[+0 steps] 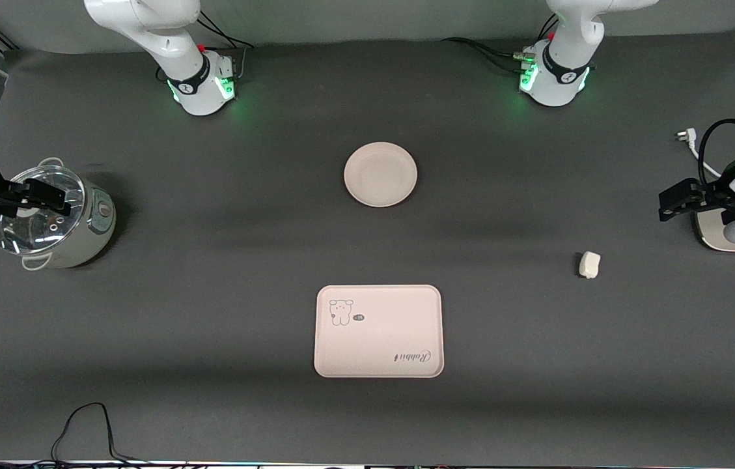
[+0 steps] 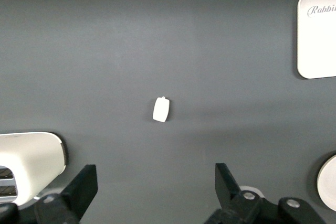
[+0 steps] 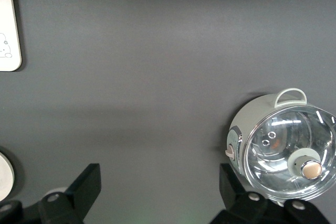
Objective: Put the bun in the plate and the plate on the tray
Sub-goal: 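Lower the left gripper onto the white bun and close it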
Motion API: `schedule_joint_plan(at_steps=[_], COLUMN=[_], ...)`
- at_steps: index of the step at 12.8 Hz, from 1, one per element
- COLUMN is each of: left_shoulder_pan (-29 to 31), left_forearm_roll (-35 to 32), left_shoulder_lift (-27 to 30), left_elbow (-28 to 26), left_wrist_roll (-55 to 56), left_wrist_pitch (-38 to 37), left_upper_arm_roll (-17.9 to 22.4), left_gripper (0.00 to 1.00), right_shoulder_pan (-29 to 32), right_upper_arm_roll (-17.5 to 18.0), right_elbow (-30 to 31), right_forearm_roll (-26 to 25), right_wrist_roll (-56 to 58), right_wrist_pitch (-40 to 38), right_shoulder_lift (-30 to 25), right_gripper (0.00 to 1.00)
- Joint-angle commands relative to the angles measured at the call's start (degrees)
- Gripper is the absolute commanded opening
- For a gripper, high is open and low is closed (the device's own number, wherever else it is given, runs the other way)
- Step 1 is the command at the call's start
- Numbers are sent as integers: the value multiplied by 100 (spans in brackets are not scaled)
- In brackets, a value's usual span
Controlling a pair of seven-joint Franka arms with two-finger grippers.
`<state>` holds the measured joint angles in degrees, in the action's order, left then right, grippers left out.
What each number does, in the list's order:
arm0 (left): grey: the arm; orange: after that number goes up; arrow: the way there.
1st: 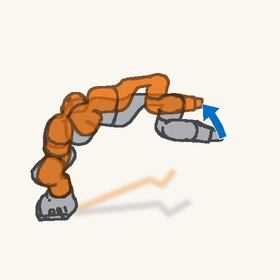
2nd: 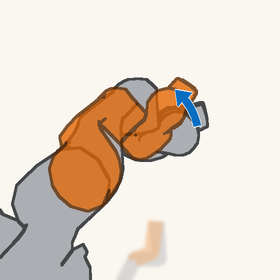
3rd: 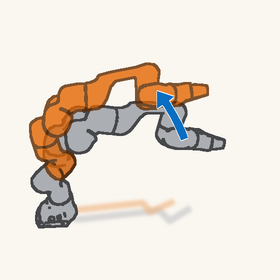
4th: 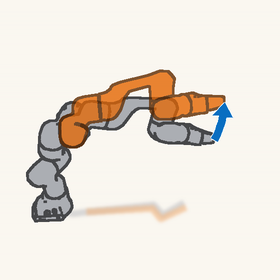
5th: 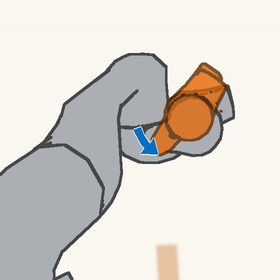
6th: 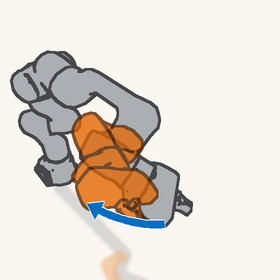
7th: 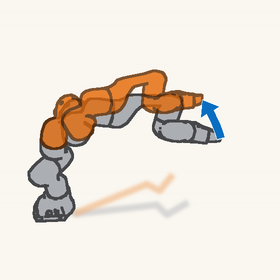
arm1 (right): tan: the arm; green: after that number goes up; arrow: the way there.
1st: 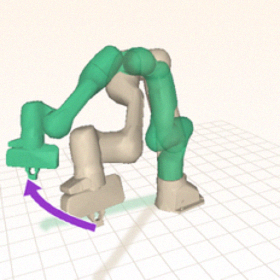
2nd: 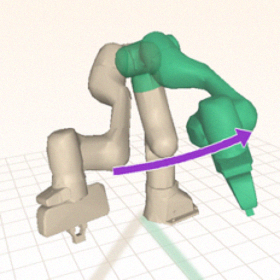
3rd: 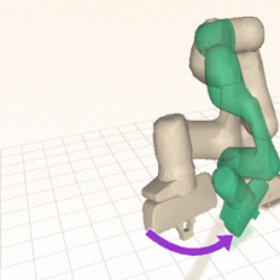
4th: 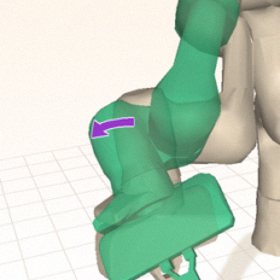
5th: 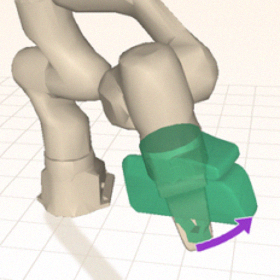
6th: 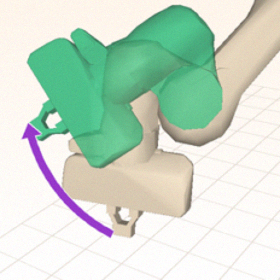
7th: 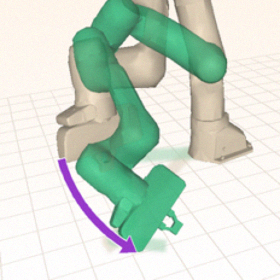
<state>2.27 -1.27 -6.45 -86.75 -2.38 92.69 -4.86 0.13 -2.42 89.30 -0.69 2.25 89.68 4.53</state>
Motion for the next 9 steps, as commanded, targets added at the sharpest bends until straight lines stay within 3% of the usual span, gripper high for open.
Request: schedule_joint_plan(at_steps=[1,6,9], left_shoulder_pan=[-42,-24,-16], left_forearm_roll=[65,-13,-225], left_shoulder_lift=[-6,-286,-436], left_elbow=[89,-86,-1304], left_wrist_roll=[10,-34,-34], left_wrist_pitch=[-128,-15,1587], left_upper_arm_roll=[47,55,64], left_gripper=[100,100,100], right_shoulder_pan=[5,5,5], right_upper_arm_roll=[5,5,5], right_elbow=[132,123,140], right_forearm_roll=[-28,-19,-19], right_wrist_roll=[83,83,83], right_wrist_pitch=[-3,-47,-47], right_shoulder_lift=[-137,-154,-146], right_gripper=[100,100,100])
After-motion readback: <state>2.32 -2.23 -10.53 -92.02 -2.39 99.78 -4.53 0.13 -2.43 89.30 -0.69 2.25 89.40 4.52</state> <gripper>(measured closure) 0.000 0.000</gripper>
